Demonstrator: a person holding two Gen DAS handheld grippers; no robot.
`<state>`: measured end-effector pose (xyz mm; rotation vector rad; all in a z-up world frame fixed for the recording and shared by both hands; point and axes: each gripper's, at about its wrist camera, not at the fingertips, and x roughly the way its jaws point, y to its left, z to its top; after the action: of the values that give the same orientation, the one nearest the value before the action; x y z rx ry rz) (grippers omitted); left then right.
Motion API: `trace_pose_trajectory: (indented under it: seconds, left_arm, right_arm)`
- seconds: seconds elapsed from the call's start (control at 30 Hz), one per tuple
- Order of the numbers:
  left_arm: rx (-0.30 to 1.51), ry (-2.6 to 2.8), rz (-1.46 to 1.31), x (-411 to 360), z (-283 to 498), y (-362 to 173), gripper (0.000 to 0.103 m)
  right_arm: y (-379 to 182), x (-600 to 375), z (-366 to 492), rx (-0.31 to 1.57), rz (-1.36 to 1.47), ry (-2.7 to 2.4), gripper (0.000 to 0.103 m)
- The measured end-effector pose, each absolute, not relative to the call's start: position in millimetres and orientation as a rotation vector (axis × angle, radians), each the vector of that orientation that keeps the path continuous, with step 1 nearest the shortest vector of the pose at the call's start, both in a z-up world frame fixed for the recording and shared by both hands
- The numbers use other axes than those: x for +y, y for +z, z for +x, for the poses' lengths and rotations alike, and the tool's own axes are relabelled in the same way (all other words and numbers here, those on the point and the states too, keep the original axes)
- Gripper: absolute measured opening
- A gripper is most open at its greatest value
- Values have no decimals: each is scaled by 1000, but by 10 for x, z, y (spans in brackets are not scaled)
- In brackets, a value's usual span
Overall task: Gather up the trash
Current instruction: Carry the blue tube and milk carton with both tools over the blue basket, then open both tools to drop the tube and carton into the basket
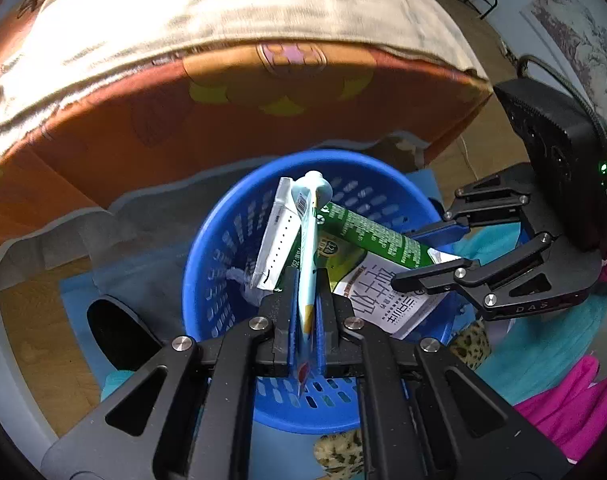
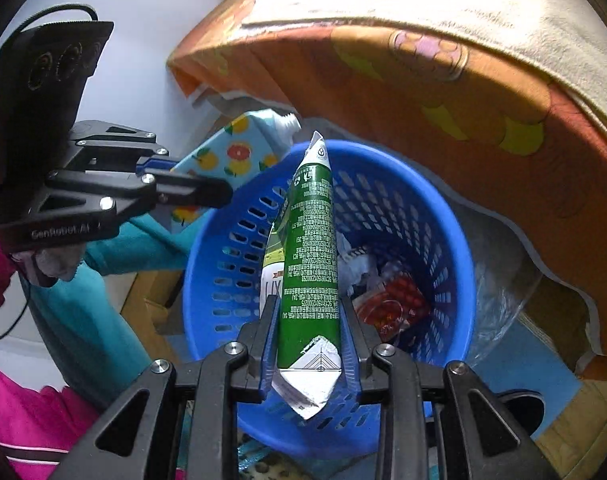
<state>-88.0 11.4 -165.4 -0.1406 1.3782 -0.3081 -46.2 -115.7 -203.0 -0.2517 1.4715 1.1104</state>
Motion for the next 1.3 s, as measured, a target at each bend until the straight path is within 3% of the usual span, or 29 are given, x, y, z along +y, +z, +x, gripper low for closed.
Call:
trace_pose_trajectory:
  seconds: [0.83,1.1,1.17,1.2,1.23,1.3]
  left_arm:
    - [1505,-373,-126,-99,-920,-2050,5]
    - [1567,-371,-94,-169,-949,-2183,6]
    - [1568,-362,-98,-163,-947,-2183,13]
    - [1566,-360,-104,-153,-948,-2178,27]
    - [1560,-355,-107,-144,-946,-2169,34]
    - [1542,-347,-105,-133,-945,-2160,39]
  right_arm:
    - [-2437,-962,-573,1540,-288,1074,24]
    - [-2328,-1048,-430,1504,-269,1011,31]
    - [-2269,-1069,-390,1478,-264,992,33]
    - [-2248,-1080,-373,1468,-262,986,39]
    - [-2221,-1093,-355,1456,-260,978,47]
    - [-2175,-1118,-325,1435,-250,971,54]
